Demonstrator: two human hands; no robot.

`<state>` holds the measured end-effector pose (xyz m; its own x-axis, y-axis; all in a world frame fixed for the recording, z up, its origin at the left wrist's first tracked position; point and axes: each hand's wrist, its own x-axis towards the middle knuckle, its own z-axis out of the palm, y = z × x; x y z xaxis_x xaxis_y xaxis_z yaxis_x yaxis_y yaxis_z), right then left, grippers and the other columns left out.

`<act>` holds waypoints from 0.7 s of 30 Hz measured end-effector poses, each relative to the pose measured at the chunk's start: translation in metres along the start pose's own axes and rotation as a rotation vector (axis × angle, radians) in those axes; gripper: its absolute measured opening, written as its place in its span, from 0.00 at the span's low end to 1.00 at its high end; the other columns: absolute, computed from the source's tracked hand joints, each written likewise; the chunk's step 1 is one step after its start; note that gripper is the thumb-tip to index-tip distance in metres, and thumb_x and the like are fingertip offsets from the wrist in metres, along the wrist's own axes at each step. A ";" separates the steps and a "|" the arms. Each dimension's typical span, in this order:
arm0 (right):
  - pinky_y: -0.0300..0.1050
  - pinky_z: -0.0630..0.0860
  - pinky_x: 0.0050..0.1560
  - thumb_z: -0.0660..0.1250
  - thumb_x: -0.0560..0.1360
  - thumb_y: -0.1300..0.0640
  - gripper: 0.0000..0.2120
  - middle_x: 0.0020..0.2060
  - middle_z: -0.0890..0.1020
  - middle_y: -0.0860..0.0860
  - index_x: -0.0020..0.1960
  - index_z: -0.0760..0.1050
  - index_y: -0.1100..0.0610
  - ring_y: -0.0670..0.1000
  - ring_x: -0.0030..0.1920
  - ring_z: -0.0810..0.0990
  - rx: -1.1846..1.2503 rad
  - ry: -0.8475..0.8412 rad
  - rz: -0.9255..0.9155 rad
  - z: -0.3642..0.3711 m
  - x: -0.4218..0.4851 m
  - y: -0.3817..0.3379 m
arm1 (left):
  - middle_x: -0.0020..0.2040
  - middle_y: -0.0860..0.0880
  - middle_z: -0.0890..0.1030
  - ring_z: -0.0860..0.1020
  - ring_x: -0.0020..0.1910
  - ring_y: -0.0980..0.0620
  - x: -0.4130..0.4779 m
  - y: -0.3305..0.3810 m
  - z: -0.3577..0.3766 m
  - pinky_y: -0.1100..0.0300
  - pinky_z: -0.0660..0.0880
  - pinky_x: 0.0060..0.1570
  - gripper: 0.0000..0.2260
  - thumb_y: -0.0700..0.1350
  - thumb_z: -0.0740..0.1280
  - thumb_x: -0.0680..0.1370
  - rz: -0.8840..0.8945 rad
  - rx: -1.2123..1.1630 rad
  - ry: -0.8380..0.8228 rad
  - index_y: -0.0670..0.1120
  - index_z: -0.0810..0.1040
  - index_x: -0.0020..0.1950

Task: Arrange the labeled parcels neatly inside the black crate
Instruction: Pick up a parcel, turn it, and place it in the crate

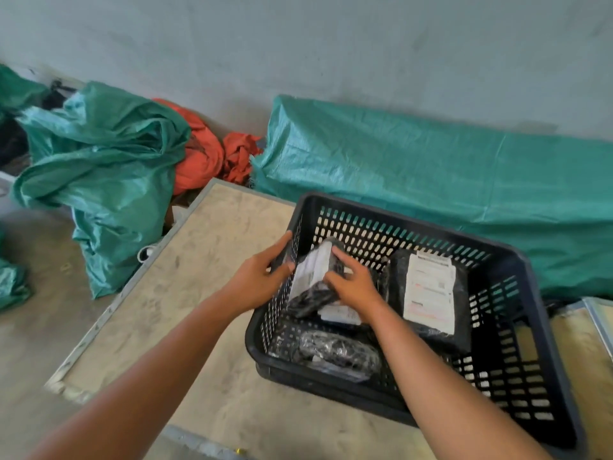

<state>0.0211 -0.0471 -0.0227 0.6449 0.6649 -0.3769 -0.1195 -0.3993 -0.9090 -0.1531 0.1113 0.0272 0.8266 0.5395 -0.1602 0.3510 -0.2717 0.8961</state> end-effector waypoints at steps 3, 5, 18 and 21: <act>0.65 0.84 0.43 0.71 0.76 0.59 0.29 0.57 0.84 0.57 0.69 0.73 0.31 0.61 0.44 0.88 -0.070 -0.006 -0.022 -0.015 -0.013 -0.014 | 0.72 0.56 0.75 0.76 0.67 0.56 -0.002 0.002 0.002 0.55 0.75 0.65 0.26 0.48 0.71 0.79 -0.027 -0.138 0.047 0.61 0.69 0.76; 0.64 0.85 0.44 0.70 0.76 0.58 0.27 0.57 0.85 0.57 0.66 0.76 0.30 0.59 0.45 0.88 -0.127 -0.022 -0.056 -0.029 -0.023 -0.028 | 0.78 0.50 0.69 0.69 0.75 0.53 -0.003 0.009 0.000 0.51 0.69 0.71 0.23 0.48 0.73 0.78 0.026 -0.068 0.139 0.60 0.74 0.73; 0.51 0.79 0.39 0.69 0.66 0.58 0.28 0.59 0.80 0.69 0.66 0.82 0.47 0.65 0.48 0.75 0.040 -0.324 -0.183 -0.115 -0.067 -0.107 | 0.60 0.54 0.82 0.79 0.61 0.54 0.021 0.074 0.008 0.55 0.77 0.57 0.10 0.42 0.77 0.74 0.335 -0.223 -0.318 0.56 0.86 0.51; 0.52 0.79 0.40 0.69 0.67 0.56 0.26 0.56 0.81 0.70 0.64 0.83 0.47 0.67 0.49 0.77 0.092 -0.266 -0.164 -0.123 -0.064 -0.100 | 0.57 0.55 0.83 0.80 0.57 0.55 0.026 0.076 0.015 0.60 0.78 0.55 0.12 0.39 0.75 0.75 0.323 -0.292 -0.336 0.56 0.86 0.51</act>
<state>0.0843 -0.1272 0.1146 0.4431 0.8619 -0.2464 -0.1056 -0.2227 -0.9691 -0.0983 0.0929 0.0848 0.9839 0.1678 0.0615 -0.0410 -0.1228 0.9916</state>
